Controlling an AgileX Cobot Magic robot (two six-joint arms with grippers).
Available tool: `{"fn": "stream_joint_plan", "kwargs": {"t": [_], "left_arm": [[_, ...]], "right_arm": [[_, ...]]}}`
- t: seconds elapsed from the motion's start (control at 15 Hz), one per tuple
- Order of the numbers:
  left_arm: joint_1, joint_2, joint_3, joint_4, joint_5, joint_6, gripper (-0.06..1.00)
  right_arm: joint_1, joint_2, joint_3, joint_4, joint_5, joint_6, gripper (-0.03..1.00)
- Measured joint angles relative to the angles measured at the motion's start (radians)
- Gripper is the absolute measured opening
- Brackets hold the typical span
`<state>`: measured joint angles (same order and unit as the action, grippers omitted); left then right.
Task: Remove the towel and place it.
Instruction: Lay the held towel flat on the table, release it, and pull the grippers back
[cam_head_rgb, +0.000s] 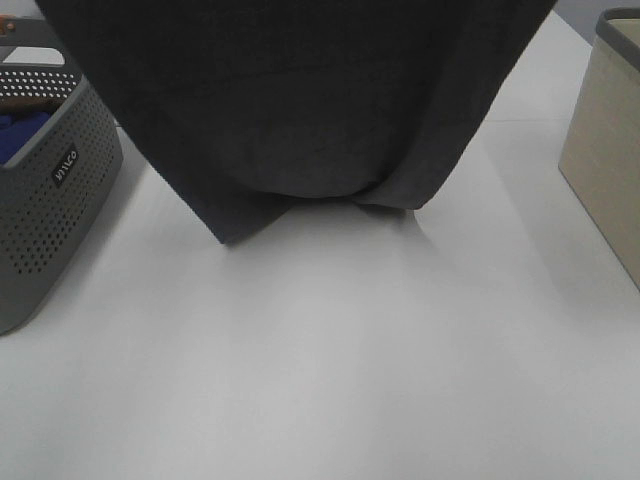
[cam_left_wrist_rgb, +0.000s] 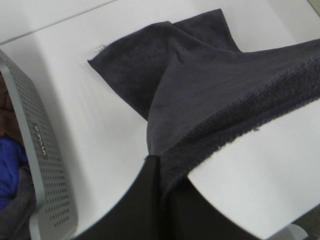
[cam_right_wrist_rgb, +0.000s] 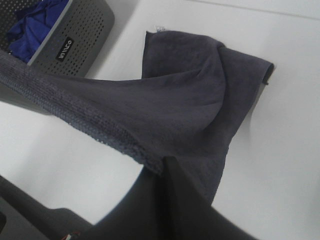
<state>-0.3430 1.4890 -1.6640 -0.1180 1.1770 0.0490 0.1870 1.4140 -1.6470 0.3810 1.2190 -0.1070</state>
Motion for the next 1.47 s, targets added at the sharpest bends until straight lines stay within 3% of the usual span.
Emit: {"fn": "stream_joint_plan", "kwargs": {"t": [0.6,0.87,1.47], "left_arm": [[-0.007,-0.391,0.508,-0.237,-0.024,0.099,0.0],[-0.006,-0.426,0.685,-0.328,-0.029,0.1,0.0],[0.0,-0.427,1.004,-0.435,-0.03,0.1,0.0]], "right_arm": [[0.009,-0.369,0.495,0.035,-0.005,0.02,0.01],[0.009,-0.438,0.649,0.042,-0.005,0.052,0.01],[0.008,-0.476,0.982,0.134,-0.01,0.077,0.01]]}}
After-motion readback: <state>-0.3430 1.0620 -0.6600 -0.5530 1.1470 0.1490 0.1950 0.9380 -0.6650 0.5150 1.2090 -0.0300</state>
